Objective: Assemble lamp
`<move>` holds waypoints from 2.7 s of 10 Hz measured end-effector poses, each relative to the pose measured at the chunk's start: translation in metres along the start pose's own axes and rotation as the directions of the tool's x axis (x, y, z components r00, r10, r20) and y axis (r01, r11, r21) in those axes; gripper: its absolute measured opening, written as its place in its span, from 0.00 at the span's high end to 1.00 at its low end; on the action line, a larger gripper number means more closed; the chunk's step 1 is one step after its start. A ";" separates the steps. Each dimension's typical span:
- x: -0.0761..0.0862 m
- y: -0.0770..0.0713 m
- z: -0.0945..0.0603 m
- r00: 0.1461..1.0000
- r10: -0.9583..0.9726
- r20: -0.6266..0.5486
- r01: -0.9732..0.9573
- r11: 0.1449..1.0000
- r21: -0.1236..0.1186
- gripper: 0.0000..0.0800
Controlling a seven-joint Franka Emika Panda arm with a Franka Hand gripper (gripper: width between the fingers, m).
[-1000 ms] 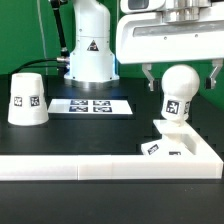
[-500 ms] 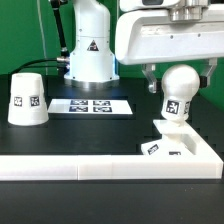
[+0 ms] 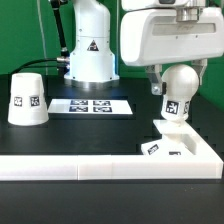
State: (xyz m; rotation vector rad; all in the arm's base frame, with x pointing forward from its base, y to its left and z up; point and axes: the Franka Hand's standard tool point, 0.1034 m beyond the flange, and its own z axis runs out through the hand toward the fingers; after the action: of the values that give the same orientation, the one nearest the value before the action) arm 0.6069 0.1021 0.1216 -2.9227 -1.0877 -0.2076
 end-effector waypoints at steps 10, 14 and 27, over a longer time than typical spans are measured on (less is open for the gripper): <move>-0.007 0.001 0.004 0.695 -0.715 0.074 0.718 0.696 -0.015 0.13; -0.007 0.002 0.004 0.701 -0.709 0.075 0.712 0.702 -0.021 0.28; 0.002 0.004 0.007 0.989 0.151 0.001 -0.151 0.986 -0.077 0.28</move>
Offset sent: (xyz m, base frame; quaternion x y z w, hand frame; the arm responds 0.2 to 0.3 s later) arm 0.0073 0.0132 0.0036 -0.0067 -0.0092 -0.3024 0.9531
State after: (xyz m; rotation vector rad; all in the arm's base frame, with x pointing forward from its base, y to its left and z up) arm 0.6120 0.1012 0.1154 -3.0588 -0.8724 -0.2410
